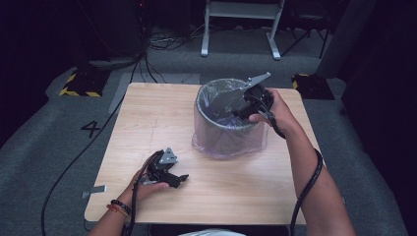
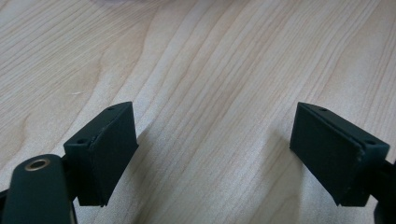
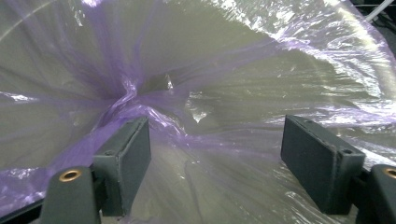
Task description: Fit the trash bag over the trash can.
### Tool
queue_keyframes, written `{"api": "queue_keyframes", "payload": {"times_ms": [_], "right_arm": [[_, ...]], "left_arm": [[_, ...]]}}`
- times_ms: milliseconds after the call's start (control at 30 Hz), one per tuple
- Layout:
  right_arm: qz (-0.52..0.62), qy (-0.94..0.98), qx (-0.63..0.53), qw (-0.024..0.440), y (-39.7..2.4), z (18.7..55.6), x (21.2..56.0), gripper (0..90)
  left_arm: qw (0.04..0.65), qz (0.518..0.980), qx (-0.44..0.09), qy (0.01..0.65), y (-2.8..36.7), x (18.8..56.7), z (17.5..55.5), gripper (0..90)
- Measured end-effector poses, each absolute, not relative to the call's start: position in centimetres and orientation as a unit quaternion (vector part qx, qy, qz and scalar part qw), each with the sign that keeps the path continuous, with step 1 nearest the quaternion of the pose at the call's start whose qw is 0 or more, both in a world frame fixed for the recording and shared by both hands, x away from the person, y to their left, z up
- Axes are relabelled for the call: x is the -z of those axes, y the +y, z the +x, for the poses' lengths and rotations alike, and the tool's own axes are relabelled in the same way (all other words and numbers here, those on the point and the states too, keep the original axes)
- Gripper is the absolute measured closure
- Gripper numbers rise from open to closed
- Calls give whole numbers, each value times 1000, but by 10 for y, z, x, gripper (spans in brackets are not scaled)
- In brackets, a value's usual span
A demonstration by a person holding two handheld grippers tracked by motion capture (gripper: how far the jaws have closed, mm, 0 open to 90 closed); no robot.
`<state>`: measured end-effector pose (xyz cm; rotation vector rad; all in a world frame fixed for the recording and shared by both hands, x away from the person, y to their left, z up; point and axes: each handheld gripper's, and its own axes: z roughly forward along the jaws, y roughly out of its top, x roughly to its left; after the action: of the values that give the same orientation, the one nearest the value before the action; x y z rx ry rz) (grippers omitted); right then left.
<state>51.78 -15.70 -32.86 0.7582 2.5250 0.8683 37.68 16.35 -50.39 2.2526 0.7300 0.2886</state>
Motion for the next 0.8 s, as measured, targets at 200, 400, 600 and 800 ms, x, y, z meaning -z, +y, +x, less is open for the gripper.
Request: {"api": "queue_keyframes", "payload": {"times_ms": [200,400,600,800], "right_arm": [[263,897,-301,191,-156,518,329,253],[236,904,-301,189,-151,516,330,257],[240,912,-290,164,-150,520,335,274],[248,916,-276,154,-148,522,334,268]], "left_arm": [[369,878,-112,284,164,504,377,145],[369,878,-112,284,164,504,377,145],[369,878,-112,284,164,504,377,145],[369,878,-112,284,164,504,377,145]]}}
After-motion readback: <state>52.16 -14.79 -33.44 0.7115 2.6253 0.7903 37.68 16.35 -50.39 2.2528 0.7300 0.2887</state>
